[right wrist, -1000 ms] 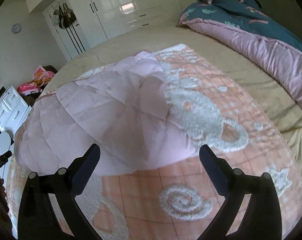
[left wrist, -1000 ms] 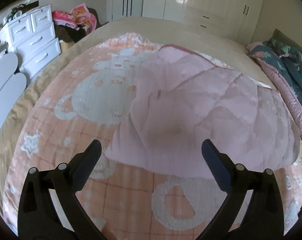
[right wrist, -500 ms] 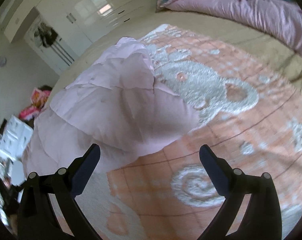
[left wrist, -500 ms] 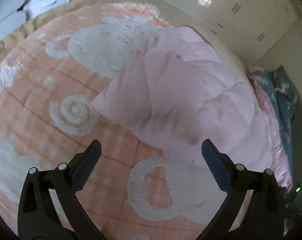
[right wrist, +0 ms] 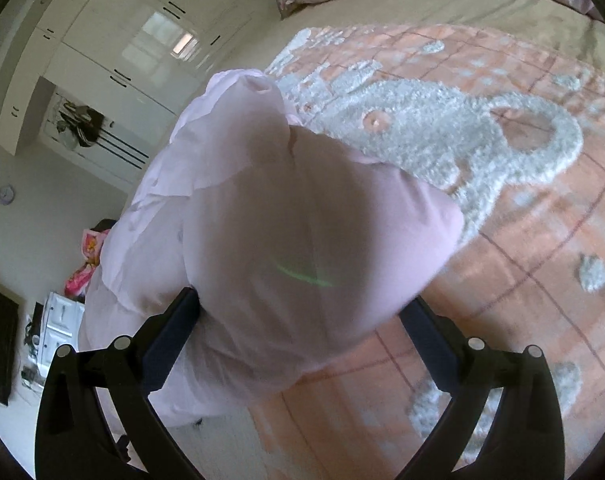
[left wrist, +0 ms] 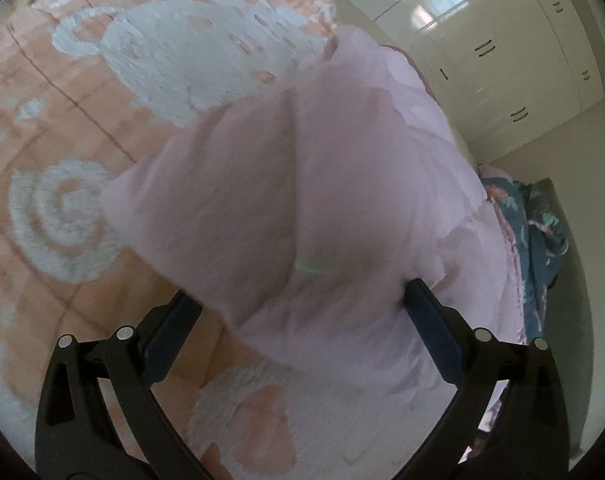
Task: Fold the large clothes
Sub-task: 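Grasp the folded pink jacket bundle with both grippers and lift it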
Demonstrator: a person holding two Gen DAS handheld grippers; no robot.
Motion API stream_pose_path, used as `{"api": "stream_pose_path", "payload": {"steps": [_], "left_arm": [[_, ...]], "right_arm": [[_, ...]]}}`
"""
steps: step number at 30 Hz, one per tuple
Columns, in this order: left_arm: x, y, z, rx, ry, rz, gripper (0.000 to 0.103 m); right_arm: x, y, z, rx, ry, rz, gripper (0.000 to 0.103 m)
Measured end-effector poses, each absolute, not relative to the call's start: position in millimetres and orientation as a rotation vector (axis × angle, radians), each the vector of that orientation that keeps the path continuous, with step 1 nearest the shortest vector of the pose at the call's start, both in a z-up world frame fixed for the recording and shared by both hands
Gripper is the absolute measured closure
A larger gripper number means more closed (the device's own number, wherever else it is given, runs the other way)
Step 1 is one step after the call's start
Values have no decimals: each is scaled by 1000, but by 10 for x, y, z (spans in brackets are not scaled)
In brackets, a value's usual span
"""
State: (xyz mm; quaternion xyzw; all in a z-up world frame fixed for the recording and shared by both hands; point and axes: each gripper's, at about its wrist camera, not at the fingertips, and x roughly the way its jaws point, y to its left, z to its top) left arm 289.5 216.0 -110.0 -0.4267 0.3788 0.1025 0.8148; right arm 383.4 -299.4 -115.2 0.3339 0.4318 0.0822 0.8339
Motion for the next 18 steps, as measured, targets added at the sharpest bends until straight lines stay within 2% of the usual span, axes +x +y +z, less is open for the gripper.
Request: {"api": "stream_pose_path", "payload": {"steps": [12, 14, 16, 18], "left_arm": [[3167, 2110, -1143, -894, 763, 242, 8], [3194, 2104, -1136, -885, 756, 243, 8], [3210, 2096, -1121, -876, 747, 243, 9], [3224, 2090, -1095, -852, 738, 241, 22]], "right_arm": [[4096, -2927, -1233, 733, 875, 240, 6], [4133, -2942, -1243, 742, 874, 259, 14], [4161, -2924, -1235, 740, 877, 296, 29], [4180, -2914, -1203, 721, 888, 319, 36]]}}
